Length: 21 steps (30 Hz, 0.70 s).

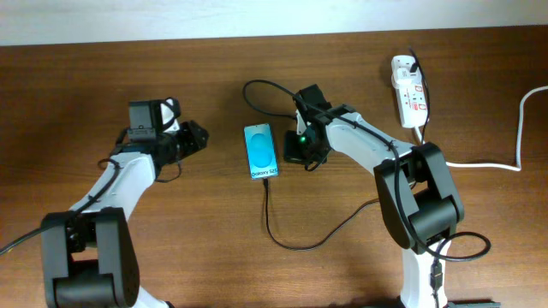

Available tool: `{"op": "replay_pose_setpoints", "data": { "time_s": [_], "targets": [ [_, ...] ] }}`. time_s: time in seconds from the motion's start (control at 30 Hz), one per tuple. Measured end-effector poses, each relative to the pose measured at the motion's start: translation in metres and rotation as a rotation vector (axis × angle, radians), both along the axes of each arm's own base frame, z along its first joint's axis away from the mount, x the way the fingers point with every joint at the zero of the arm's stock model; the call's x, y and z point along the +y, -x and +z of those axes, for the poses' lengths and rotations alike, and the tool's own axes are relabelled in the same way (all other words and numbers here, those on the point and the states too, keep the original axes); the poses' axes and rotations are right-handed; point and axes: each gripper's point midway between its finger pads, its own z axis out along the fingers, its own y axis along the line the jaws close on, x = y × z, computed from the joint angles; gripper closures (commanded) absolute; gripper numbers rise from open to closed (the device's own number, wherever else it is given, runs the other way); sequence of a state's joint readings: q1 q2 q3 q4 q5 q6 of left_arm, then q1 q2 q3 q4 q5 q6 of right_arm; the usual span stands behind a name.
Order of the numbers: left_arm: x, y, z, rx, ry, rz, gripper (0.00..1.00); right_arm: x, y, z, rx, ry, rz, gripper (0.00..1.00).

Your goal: Plug charger to phone and switch on socket

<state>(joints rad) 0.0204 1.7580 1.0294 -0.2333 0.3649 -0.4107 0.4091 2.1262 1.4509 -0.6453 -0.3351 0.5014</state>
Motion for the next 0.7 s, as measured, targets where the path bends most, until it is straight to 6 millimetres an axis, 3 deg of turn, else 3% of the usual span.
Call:
{"op": "replay_pose_setpoints", "data": {
  "time_s": [0.2, 0.7],
  "targets": [
    [0.022, 0.008, -0.006, 0.050, -0.001, 0.054, 0.52, 0.014, 0.013, 0.000, 0.043, -0.023, 0.012, 0.96],
    [0.023, 0.012, -0.009, 0.073, 0.000, 0.056, 0.50, 0.028, 0.031, 0.005, 0.136, -0.123, 0.029, 0.96]
  ]
}}
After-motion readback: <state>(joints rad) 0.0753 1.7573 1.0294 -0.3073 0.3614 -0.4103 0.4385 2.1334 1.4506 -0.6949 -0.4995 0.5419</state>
